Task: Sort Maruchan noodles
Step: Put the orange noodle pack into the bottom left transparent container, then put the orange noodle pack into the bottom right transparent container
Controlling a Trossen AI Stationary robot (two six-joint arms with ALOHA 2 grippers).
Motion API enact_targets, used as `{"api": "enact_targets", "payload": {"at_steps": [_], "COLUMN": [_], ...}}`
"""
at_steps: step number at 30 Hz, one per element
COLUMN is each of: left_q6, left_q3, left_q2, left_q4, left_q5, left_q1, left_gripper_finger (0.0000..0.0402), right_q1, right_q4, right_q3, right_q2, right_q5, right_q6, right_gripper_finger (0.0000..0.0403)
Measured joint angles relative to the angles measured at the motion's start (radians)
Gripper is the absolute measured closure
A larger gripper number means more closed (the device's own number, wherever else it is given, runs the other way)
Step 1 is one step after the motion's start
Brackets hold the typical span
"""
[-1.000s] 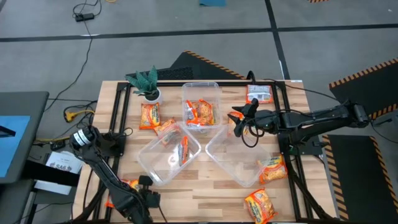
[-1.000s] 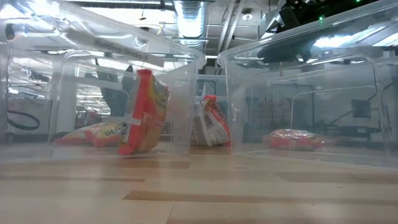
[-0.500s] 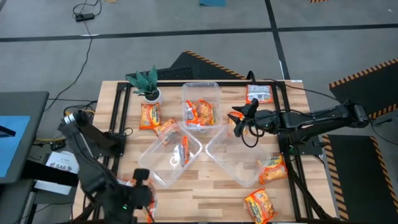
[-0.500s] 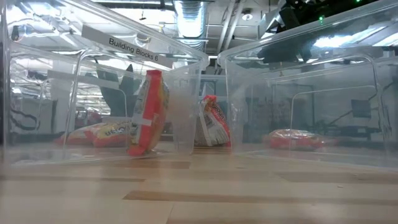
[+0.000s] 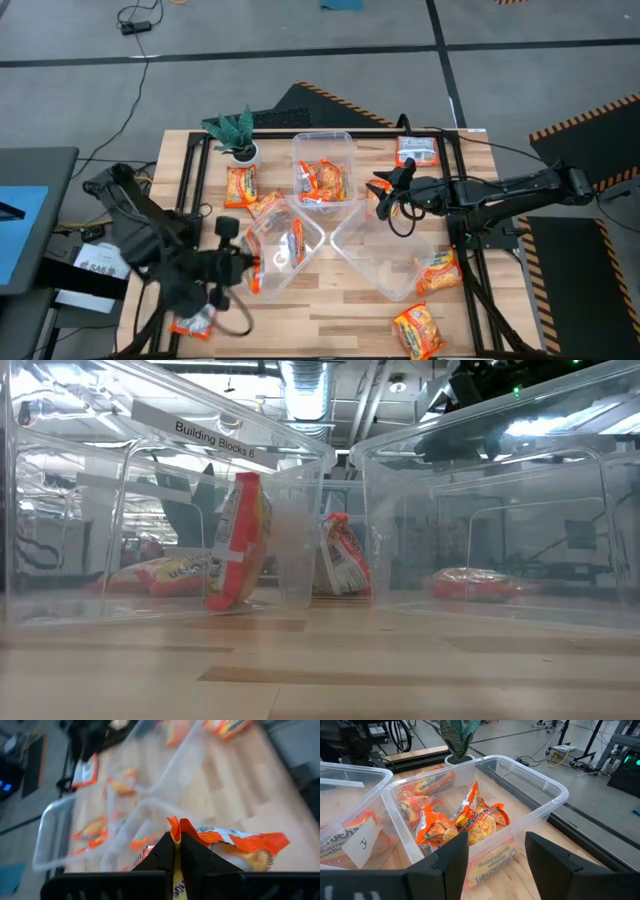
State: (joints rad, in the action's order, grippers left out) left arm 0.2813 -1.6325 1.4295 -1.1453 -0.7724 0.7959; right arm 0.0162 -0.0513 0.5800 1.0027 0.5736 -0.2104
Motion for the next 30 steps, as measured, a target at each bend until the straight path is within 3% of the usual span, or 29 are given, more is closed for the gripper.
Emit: {"api": "enact_targets", "payload": {"at_steps": [5, 17, 23, 30], "left_q6": [-0.003, -0.065, -0.030, 0.057], "left_q3": [0.186, 0.660, 0.719, 0.711], "left_q2": [-0.034, -0.249, -0.303, -0.301], "left_q4": [0.092, 0.615, 0.663, 0.644], "left_q5": [0.009, 0.150, 0.158, 0.190], "left_q1": [-0.074, -0.188, -0.210, -0.254], "left_gripper_finger": [0.0401, 0.0400, 0.0362, 0.0280], "right_q1": [0.000, 0.000, 0.000, 0.000], "right_q4": [0.000, 0.000, -0.001, -0.002], "right_q3": [0.000, 0.000, 0.000, 0.000], "right_q2": [0.000, 0.000, 0.000, 0.000], "right_q5": [0.000, 0.000, 0.000, 0.000], "right_q6": [0.000, 0.000, 0.000, -0.003], "right_gripper_finger": [0.0187, 0.0187, 0.0187, 0.0187]}}
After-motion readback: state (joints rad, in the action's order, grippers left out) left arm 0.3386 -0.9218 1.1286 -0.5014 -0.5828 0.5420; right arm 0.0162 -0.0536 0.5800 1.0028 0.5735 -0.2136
